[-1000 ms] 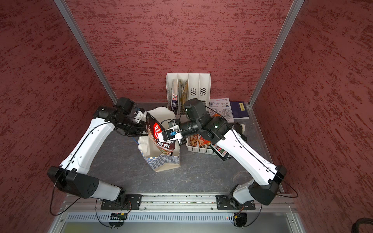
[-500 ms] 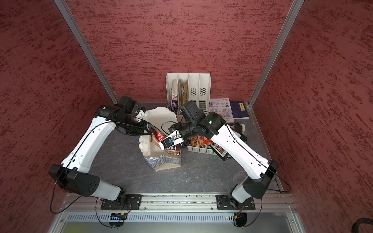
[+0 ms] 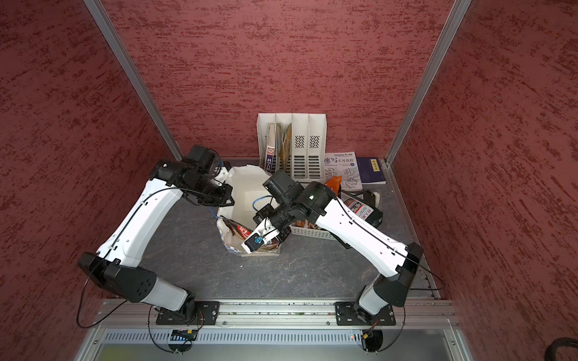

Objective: Place the condiment packets inside the bag
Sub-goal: Place the condiment packet in the paper bag, then pick up the condiment packet from the storage box.

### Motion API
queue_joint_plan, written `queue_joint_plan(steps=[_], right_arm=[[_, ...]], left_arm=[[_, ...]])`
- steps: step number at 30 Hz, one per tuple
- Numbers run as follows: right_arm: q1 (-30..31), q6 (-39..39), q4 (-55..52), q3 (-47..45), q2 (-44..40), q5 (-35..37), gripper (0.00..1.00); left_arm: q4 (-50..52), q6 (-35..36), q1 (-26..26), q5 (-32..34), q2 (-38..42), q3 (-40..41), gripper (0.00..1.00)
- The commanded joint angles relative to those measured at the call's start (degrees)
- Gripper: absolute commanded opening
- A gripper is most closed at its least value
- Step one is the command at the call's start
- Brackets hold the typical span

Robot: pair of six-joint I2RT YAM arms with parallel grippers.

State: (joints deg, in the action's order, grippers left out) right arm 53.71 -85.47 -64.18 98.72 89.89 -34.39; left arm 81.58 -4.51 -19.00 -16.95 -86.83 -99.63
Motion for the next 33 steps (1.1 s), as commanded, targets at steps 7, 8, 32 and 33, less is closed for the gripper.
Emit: queue_joint_plan(steps=[7, 8, 32, 33], right_arm=[[2.44, 0.24, 10.46, -5.79, -1.88, 2.68, 0.03], [2.5, 0.14, 10.34, -6.03, -1.98, 2.74, 0.05], [2.67, 44.39, 39.79, -22.38, -26.65, 18.04, 0.74], [2.64, 53.69, 41.82, -22.78, -28.16, 24.36, 0.74]], left_arm=[[-0.58, 0.57, -0.52, 2.16, 3.02, 1.96, 0.0], [-0.62, 0.63, -0.49, 2.1, 3.19, 2.07, 0.0], [-2.18, 0.82, -0.53, 2.08, 3.78, 2.52, 0.0], [-2.15, 0.79, -0.55, 2.2, 3.77, 2.52, 0.0]])
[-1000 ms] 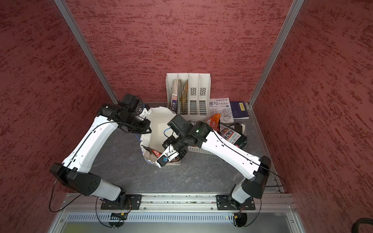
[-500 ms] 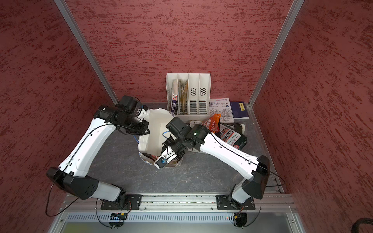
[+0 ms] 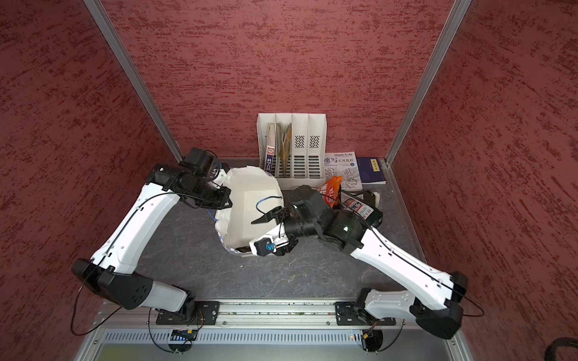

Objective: Place the condiment packets inside the bag
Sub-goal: Pick up the condiment packet from the storage box.

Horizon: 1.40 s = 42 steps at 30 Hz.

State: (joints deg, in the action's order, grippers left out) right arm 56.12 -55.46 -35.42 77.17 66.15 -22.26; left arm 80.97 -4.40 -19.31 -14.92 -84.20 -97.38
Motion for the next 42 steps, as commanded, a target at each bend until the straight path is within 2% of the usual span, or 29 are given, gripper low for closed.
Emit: queue_joint_plan(steps=[1, 2, 4, 5, 6, 8, 10, 13, 19, 25, 30, 35, 42], right_arm=[[0.02, 32.98, 13.2, -0.78, -5.6, 17.78, 0.71], [-0.53, 40.79, 11.27, 0.05, -6.36, 25.75, 0.67], [-2.64, 53.32, 3.89, 2.52, -6.46, 37.78, 0.68], [-4.74, 60.71, -1.94, 3.61, -6.13, 43.49, 0.66], [-9.85, 70.95, -9.08, 4.45, -5.53, 45.99, 0.63], [-19.75, 83.35, -15.52, 1.35, -5.66, 37.0, 0.63], [-28.06, 90.16, -14.6, -4.14, -7.23, 28.28, 0.64], [-35.02, 93.86, -11.64, -10.84, -8.63, 22.13, 0.64], [-39.36, 94.98, -7.39, -12.97, -4.52, 16.76, 0.65], [-39.63, 96.53, 0.28, -14.23, 1.8, 10.99, 0.58], [-39.67, 98.52, 3.24, -15.84, 6.45, 11.8, 0.53], [-38.74, 101.62, 9.09, -19.31, 9.09, 9.68, 0.5], [-35.37, 104.1, 14.21, -21.22, 12.37, 12.53, 0.46]], left_arm=[[-1.51, 0.58, -0.24, 0.21, 1.15, 0.28, 0.0], [-1.44, 0.54, -0.23, 0.24, 1.16, 0.27, 0.0], [-1.53, 0.54, -0.26, 0.18, 1.06, 0.35, 0.0], [-1.59, 0.54, -0.25, 0.05, 1.06, 0.36, 0.0], [-1.77, 0.54, -0.25, -0.11, 0.93, 0.43, 0.0], [-1.9, 0.52, -0.26, -0.46, 0.74, 0.53, 0.0], [-1.98, 0.54, -0.32, -0.68, 0.55, 0.38, 0.0], [-2.06, 0.69, -0.46, -1.05, 0.6, 0.4, 0.0], [-2.13, 0.67, -0.55, -1.13, 0.88, 0.42, 0.0], [-2.11, 0.7, -0.55, -1.08, 1.26, 0.7, 0.0], [-1.96, 0.55, -0.55, -1.12, 1.48, 0.7, 0.0], [-1.84, 0.55, -0.55, -1.08, 1.19, 0.63, 0.0], [-1.7, 0.49, -0.55, -0.87, 1.0, 0.79, 0.0]])
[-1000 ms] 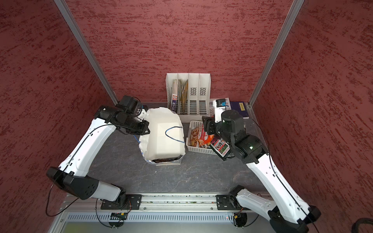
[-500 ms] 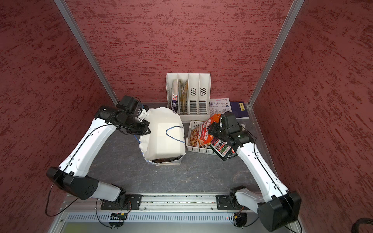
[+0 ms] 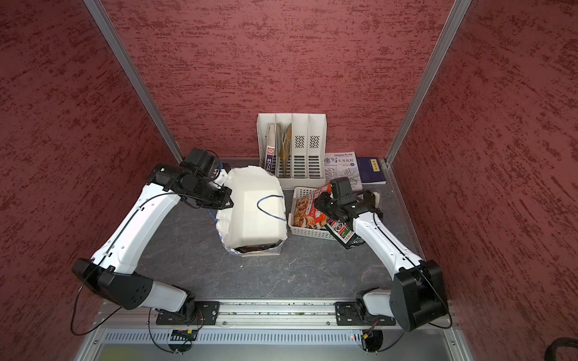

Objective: Place the condiment packets inside the bag
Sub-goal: Pick up the condiment packet from the storage box.

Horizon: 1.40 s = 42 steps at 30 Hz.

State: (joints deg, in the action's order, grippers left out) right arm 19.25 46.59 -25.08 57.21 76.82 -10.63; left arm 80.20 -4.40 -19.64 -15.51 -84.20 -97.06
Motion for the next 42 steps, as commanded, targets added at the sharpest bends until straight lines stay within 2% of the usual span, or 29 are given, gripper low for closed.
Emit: queue_joint_plan(steps=[1, 8, 11, 13, 18, 20, 24, 31, 33, 37, 42], right_arm=[[1.54, 2.48, 4.27, -1.6, 2.06, 1.63, 0.43], [1.84, 1.04, 2.74, -1.25, 0.55, 6.97, 0.0], [2.08, -3.21, 0.14, 0.2, -2.3, 8.65, 0.0], [2.2, -9.77, -2.31, 2.32, -5.26, 8.27, 0.0], [2.81, -28.22, -7.07, 9.13, -13.81, 2.21, 0.0], [3.05, -36.56, -8.27, 11.96, -17.5, -1.69, 0.0], [4.2, -51.69, -9.73, 18.46, -22.13, -14.68, 0.0], [9.86, -71.62, -12.93, 32.04, -22.11, -30.51, 0.0], [10.76, -73.55, -10.21, 33.38, -22.47, -34.29, 0.0], [12.18, -72.27, -6.54, 35.79, -20.74, -40.79, 0.0], [17.95, -74.17, -8.25, 37.09, -15.78, -42.58, 0.0]], left_arm=[[-0.99, 0.58, -0.22, -0.31, 0.98, 0.46, 0.0], [-0.89, 0.54, -0.22, -0.12, 1.24, 0.38, 0.0], [-0.96, 0.54, -0.22, 0.02, 1.17, 0.33, 0.0], [-0.85, 0.6, -0.22, -0.08, 1.07, 0.22, 0.0], [-0.89, 0.66, -0.22, 0.03, 1.23, 0.28, 0.0], [-0.96, 0.64, -0.18, 0.0, 1.25, 0.37, 0.0], [-1.09, 0.68, -0.22, -0.05, 1.06, 0.31, 0.0], [-1.07, 0.69, -0.22, -0.19, 0.88, 0.04, 0.0], [-1.09, 0.64, -0.22, -0.32, 0.88, 0.1, 0.0], [-1.06, 0.59, -0.22, -0.36, 0.81, 0.16, 0.0], [-0.87, 0.61, -0.22, -0.29, 0.88, 0.11, 0.0]])
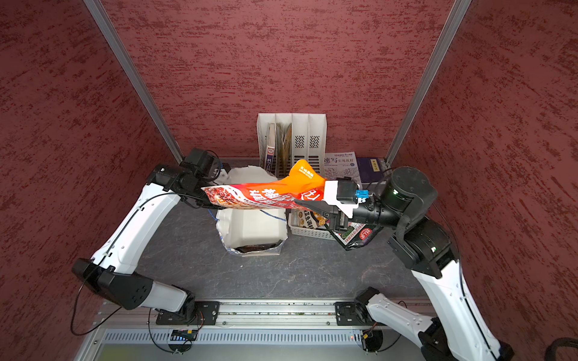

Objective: Place the condiment packets inside the bag
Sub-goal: Pick up the condiment packet from the storage box, then place the condiment packet in the paper bag.

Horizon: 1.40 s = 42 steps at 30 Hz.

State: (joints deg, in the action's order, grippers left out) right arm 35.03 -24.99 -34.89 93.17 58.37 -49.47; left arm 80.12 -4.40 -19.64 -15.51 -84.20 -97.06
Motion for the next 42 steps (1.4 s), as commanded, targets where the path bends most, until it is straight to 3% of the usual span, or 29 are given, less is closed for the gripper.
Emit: queue_joint_plan(steps=[1, 8, 15, 22, 35, 42], right_arm=[[2.97, -2.82, 1.61, 1.15, 3.39, -3.45, 0.0], [4.96, -7.41, -1.31, -1.04, 6.67, -0.03, 0.0], [4.96, -16.02, -12.76, -1.73, 8.76, 13.46, 0.0], [5.04, -19.21, -17.12, -0.44, 9.28, 20.91, 0.0], [18.17, -27.87, -15.34, 1.28, 18.15, 43.49, 0.0], [18.62, -26.66, -16.85, -0.97, 19.89, 40.94, 0.0]], left_arm=[[-0.76, 0.59, -0.26, -0.26, 0.88, 0.13, 0.0], [-0.68, 0.7, -0.23, -0.15, 0.88, -0.06, 0.0], [-0.73, 0.69, -0.31, -0.09, 0.97, 0.02, 0.0], [-0.63, 0.71, -0.28, -0.04, 1.06, 0.02, 0.0], [-0.44, 0.6, -0.31, -0.03, 1.08, 0.11, 0.0], [-0.48, 0.54, -0.4, -0.12, 0.5, -0.05, 0.0]])
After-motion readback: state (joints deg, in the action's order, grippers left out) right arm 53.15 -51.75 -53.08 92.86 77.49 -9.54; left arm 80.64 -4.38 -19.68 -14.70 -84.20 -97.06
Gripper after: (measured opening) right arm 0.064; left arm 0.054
